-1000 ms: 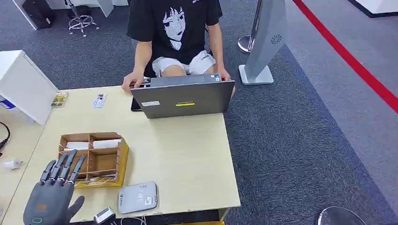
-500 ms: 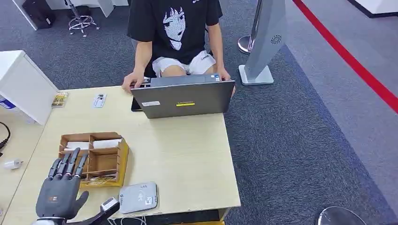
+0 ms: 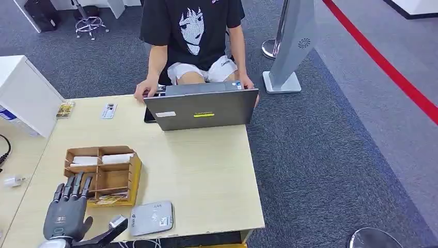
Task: Pass the card to the sensor for recognition and then transmit it.
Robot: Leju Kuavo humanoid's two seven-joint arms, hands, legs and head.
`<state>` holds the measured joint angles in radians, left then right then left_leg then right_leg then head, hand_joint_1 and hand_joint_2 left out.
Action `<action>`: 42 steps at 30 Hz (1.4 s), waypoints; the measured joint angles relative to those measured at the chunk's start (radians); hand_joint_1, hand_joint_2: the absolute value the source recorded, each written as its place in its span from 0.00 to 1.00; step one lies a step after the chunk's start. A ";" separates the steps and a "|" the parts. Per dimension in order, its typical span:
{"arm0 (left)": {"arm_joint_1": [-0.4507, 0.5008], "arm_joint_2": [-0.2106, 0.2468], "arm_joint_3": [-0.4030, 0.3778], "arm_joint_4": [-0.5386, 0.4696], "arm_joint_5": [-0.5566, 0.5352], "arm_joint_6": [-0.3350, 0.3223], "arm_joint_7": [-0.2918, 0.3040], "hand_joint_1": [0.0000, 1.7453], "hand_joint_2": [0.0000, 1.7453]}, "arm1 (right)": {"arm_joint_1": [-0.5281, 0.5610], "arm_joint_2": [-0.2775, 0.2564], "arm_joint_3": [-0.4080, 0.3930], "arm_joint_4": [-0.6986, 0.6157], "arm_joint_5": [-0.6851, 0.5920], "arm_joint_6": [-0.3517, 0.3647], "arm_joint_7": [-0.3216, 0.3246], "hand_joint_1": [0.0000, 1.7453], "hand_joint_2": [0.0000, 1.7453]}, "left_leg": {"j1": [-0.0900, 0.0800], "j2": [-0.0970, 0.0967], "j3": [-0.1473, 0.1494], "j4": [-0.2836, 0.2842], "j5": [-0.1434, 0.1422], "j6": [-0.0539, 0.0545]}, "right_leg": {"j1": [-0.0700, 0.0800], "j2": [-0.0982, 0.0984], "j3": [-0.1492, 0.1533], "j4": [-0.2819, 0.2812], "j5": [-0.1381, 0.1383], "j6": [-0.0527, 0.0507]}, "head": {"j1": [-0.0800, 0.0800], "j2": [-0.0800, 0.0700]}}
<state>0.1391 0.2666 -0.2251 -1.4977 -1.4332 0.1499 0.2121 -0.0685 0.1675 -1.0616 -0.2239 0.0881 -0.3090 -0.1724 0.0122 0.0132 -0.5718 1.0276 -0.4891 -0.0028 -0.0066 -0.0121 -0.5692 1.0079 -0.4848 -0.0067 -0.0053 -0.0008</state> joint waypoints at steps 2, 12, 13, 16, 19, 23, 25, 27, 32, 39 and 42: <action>0.003 -0.001 0.006 0.005 -0.003 -0.001 0.000 0.00 1.00 | 0.000 0.000 0.000 0.000 0.002 -0.001 0.000 0.00 1.00 | 0.000 0.000 0.000 0.000 0.000 0.000 | 0.000 0.000 0.000 0.000 0.000 0.000 | 0.000 0.000; 0.021 -0.002 0.044 -0.028 -0.048 0.034 0.045 0.00 1.00 | 0.000 -0.001 0.000 0.000 0.009 -0.002 0.017 0.00 1.00 | 0.000 0.000 0.000 0.000 0.000 0.000 | 0.000 0.000 0.000 0.000 0.000 0.000 | 0.000 0.000; 0.023 -0.002 0.048 -0.034 -0.049 0.042 0.045 0.00 1.00 | 0.000 -0.001 0.000 0.000 0.012 -0.002 0.018 0.00 1.00 | 0.000 0.000 0.000 0.000 0.000 0.000 | 0.000 0.000 0.000 0.000 0.000 0.000 | 0.000 0.000; 0.026 -0.003 0.053 -0.045 -0.049 0.053 0.045 1.00 1.00 | 0.000 -0.001 0.000 0.000 0.014 -0.002 0.018 0.00 1.00 | 0.000 0.000 0.000 0.000 0.000 0.000 | 0.000 0.000 0.000 0.000 0.000 0.000 | 0.000 0.000; 0.032 -0.008 0.063 -0.049 -0.050 0.096 0.040 1.00 1.00 | 0.000 -0.001 0.000 0.000 0.017 -0.002 0.017 0.00 1.00 | 0.000 0.000 0.000 0.000 0.000 0.000 | 0.000 0.000 0.000 0.000 0.000 0.000 | 0.000 0.000; 0.043 -0.021 0.084 -0.058 -0.050 0.139 0.019 1.00 1.00 | 0.000 -0.001 0.000 0.000 0.019 -0.004 0.014 0.00 1.00 | 0.000 0.000 0.000 0.000 0.000 0.000 | 0.000 0.000 0.000 0.000 0.000 0.000 | 0.000 0.000; 0.048 -0.027 0.090 -0.063 -0.050 0.146 0.015 1.00 1.00 | 0.000 -0.001 0.000 0.000 0.019 -0.005 0.013 0.00 1.00 | 0.000 0.000 0.000 0.000 0.000 0.000 | 0.000 0.000 0.000 0.000 0.000 0.000 | 0.000 0.000; 0.049 -0.031 0.097 -0.063 -0.048 0.137 0.006 1.00 1.00 | 0.000 -0.001 0.000 0.000 0.019 -0.005 0.008 0.00 1.00 | 0.000 0.000 0.000 0.000 0.000 0.000 | 0.000 0.000 0.000 0.000 0.000 0.000 | 0.000 0.000; 0.050 -0.039 0.104 -0.063 -0.048 0.119 -0.001 1.00 1.00 | 0.000 -0.001 0.000 0.000 0.019 -0.002 0.005 0.00 1.00 | 0.000 0.000 0.000 0.000 0.000 0.000 | 0.000 0.000 0.000 0.000 0.000 0.000 | 0.000 0.000; 0.043 -0.039 0.105 -0.055 -0.048 0.031 -0.010 1.00 1.00 | -0.001 -0.001 0.000 0.000 0.034 -0.005 0.000 0.00 1.00 | 0.000 0.000 0.000 0.000 0.000 0.000 | 0.000 0.000 0.001 0.000 0.000 0.000 | 0.000 0.000; 0.041 -0.040 0.106 -0.048 -0.045 0.057 -0.010 1.00 1.00 | -0.001 -0.001 0.000 0.000 0.035 -0.005 0.000 0.00 1.00 | 0.000 0.000 0.000 0.000 0.000 0.000 | 0.000 -0.001 0.001 0.000 0.000 0.000 | 0.000 0.000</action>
<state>0.1801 0.2270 -0.1194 -1.5454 -1.4778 0.2072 0.2026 -0.0694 0.1667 -1.0616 -0.2239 0.1232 -0.3136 -0.1724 0.0121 0.0130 -0.5713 1.0275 -0.4891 -0.0028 -0.0067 -0.0126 -0.5685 1.0079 -0.4848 -0.0066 -0.0057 -0.0008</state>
